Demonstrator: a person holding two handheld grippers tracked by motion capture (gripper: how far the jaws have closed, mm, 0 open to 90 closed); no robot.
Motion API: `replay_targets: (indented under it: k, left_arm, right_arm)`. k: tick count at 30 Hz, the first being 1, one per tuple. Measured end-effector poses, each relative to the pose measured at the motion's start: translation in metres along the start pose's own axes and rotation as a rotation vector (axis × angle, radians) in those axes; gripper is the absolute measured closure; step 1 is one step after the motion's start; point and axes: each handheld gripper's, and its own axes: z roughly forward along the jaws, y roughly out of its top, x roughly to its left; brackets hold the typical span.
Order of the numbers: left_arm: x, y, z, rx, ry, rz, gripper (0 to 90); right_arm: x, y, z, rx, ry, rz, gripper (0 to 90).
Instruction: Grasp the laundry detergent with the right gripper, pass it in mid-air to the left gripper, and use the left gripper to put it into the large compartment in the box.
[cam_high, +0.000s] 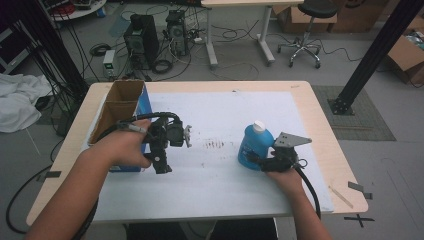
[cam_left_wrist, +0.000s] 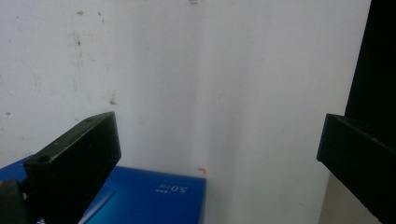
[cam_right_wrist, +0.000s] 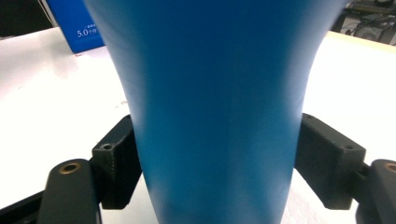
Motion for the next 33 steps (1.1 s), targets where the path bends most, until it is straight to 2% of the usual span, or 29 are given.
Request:
replay_targets:
  k: [12,30,33]
  left_arm:
    - [-0.0002,-0.0006,0.0003,0.000,0.001,-0.002,0.1]
    - [0.0004,0.0005,0.0018,-0.006,0.002,-0.001,0.1]
    - [0.0004,0.0014,0.0018,-0.008,0.000,-0.001,0.1]
  right_arm:
    - [0.0010,-0.0004,0.0006,-0.014,0.026,-0.016,35.6]
    - [-0.0003,-0.0016,0.0003,-0.030,0.038,-0.009,41.1]
    - [0.0006,-0.0020,-0.0002,-0.034,0.031,-0.023,43.1]
